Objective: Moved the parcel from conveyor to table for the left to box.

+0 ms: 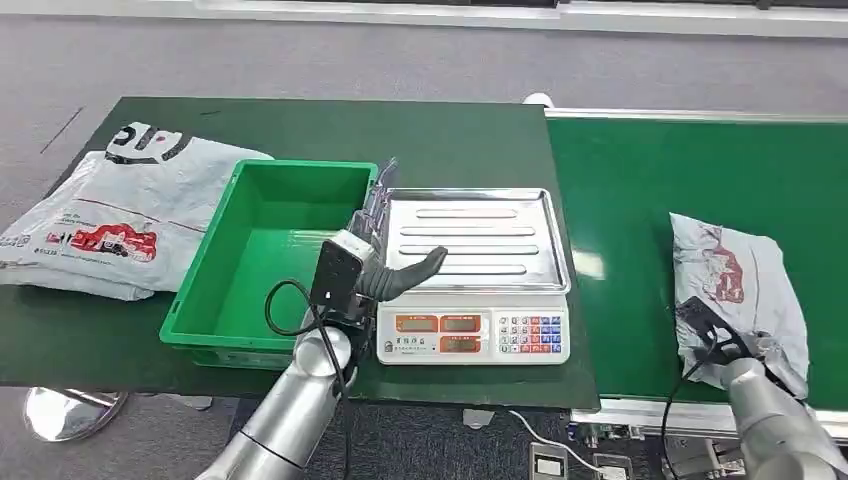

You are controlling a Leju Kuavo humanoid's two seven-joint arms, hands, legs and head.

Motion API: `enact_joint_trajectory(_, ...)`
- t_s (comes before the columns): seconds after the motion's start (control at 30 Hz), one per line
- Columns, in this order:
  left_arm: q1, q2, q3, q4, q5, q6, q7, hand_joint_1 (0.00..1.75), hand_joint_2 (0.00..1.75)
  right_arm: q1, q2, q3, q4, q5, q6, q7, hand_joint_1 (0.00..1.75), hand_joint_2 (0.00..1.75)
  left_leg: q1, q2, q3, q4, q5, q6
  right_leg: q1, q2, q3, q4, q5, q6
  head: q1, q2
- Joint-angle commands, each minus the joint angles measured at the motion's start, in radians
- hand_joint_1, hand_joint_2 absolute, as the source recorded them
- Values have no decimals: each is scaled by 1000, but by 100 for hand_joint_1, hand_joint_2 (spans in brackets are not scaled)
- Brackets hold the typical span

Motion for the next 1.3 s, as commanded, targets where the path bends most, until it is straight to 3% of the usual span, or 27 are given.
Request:
enact_joint_trajectory(0.03, 17, 55, 109, -26, 7, -3, -15, 0, 175, -79, -30, -61, 79, 51, 176, -95, 175, 175, 1, 4, 5, -1, -2, -1, 1, 4, 4, -2, 0, -1, 0, 0)
enact_joint_trajectory(0.17, 61, 73, 123, -91, 22, 6, -9, 0, 175, -88, -16, -44, 72, 59, 210, -145, 175, 175, 1, 5, 6, -2, -2, -1, 1, 6, 5, -3, 0, -2, 0, 0)
enact_joint_trajectory(0.43, 129, 103, 118, -183, 20, 43, 7, 0, 175, 18, 56, -32, -28, -10, 91, -265, 175, 175, 2, 4, 7, -3, -2, -2, 3, 4, 7, -4, 0, -2, 0, 0)
enact_joint_trajectory(0.53, 124, 102, 99, -179, 17, 38, 18, 0, 175, 45, 80, -24, -102, -96, -53, -296, 175, 175, 2, 3, 5, -2, -1, -1, 2, 4, 4, -3, 0, -2, 0, 0)
enact_joint_trajectory(0.63, 117, 99, 82, -158, 13, 54, 18, 0, 175, 86, 141, 5, -299, -267, -201, -435, 175, 175, 3, 5, 7, -3, -2, -2, 3, 6, 7, -4, 0, -2, 0, 0)
enact_joint_trajectory(0.87, 114, 103, 78, -153, 18, 57, 13, 0, 175, 109, 140, 54, -350, -303, -181, -391, 175, 175, 2, 5, 7, -3, -2, -2, 2, 5, 6, -4, 0, -2, 0, 0)
enact_joint_trajectory(0.9, 114, 103, 76, -150, 19, 57, 12, 0, 175, 120, 164, 37, -396, -425, -261, -543, 175, 175, 1, 3, 4, -2, -1, -1, 1, 3, 3, -2, 0, -2, 0, 0)
enact_joint_trajectory(0.97, 97, 102, 58, -115, 19, 55, 4, 0, 175, 168, 202, 91, -540, -558, -355, -641, 175, 175, 1, 3, 3, -2, -1, -1, 1, 3, 3, -2, 0, -1, 0, 0)
enact_joint_trajectory(1.1, 45, 93, 18, -29, 28, 71, -21, 0, 175, 263, 227, 272, -842, -771, -463, -729, 175, 175, 1, 5, 5, -2, -3, -2, 1, 4, 4, -2, -2, -3, 0, 0)
enact_joint_trajectory(1.3, 25, 95, -10, -7, 36, 90, -29, 0, 175, 285, 201, 386, -948, -836, -529, -756, 175, 175, 0, 3, 1, -1, -1, -1, 0, 3, -1, 0, -1, -2, 0, 0)
